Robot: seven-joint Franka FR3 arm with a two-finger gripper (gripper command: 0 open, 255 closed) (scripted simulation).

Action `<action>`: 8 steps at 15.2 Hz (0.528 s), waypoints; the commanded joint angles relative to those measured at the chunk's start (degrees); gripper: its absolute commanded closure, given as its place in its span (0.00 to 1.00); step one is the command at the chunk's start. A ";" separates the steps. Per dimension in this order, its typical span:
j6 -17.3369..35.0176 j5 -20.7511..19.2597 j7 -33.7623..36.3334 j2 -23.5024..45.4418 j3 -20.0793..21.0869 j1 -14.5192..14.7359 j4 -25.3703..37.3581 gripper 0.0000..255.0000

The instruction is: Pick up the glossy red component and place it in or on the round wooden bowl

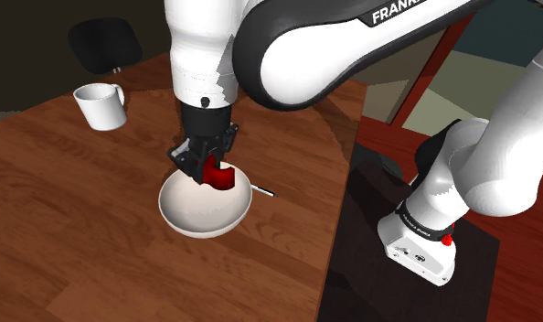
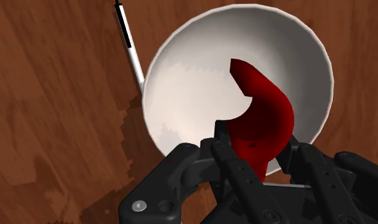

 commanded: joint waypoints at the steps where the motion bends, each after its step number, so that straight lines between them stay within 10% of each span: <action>1: 1.40 -0.35 0.41 0.63 0.09 0.12 -0.80 1.00; 8: 6.54 -1.77 1.37 3.14 0.08 0.31 -3.68 1.00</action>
